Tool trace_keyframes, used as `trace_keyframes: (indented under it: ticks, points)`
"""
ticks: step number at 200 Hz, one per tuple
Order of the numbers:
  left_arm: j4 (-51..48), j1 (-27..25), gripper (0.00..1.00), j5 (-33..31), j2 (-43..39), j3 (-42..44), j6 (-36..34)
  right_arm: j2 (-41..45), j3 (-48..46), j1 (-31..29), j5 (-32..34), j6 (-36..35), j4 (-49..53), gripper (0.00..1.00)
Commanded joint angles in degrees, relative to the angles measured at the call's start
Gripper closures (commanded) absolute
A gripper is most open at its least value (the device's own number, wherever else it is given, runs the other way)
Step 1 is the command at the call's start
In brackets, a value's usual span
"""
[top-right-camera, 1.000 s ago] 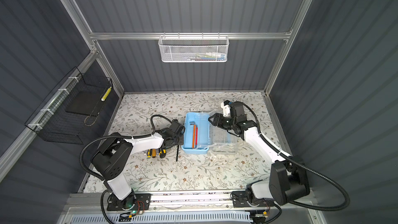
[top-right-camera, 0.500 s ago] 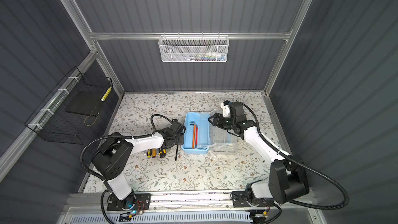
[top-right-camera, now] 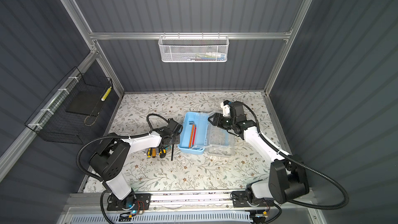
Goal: Pack the tool kit
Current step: 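Lower the left gripper onto the black hex key and close it, then lift the black hex key with the left gripper over the blue box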
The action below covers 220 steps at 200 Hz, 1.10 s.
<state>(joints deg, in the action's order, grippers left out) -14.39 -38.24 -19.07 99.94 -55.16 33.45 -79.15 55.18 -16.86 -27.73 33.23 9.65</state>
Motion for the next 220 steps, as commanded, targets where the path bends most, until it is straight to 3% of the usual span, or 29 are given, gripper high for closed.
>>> trace_keyframes:
  ticks: [1, 152, 220]
  points:
    - [-2.48, 0.36, 1.00, 0.67, -2.43, -0.24, -1.24, -0.83, 1.52, 0.08, -0.64, 0.09, -0.77, 0.44]
    - [-9.93, 0.37, 1.00, -3.23, -13.97, -5.02, -3.94, -0.39, 1.16, 0.08, -0.84, 0.28, -1.75, 0.44]
    - [-14.41, 0.40, 1.00, -8.64, -19.22, -8.47, -6.49, -0.54, 1.22, 0.10, -0.93, 0.35, -1.85, 0.44]
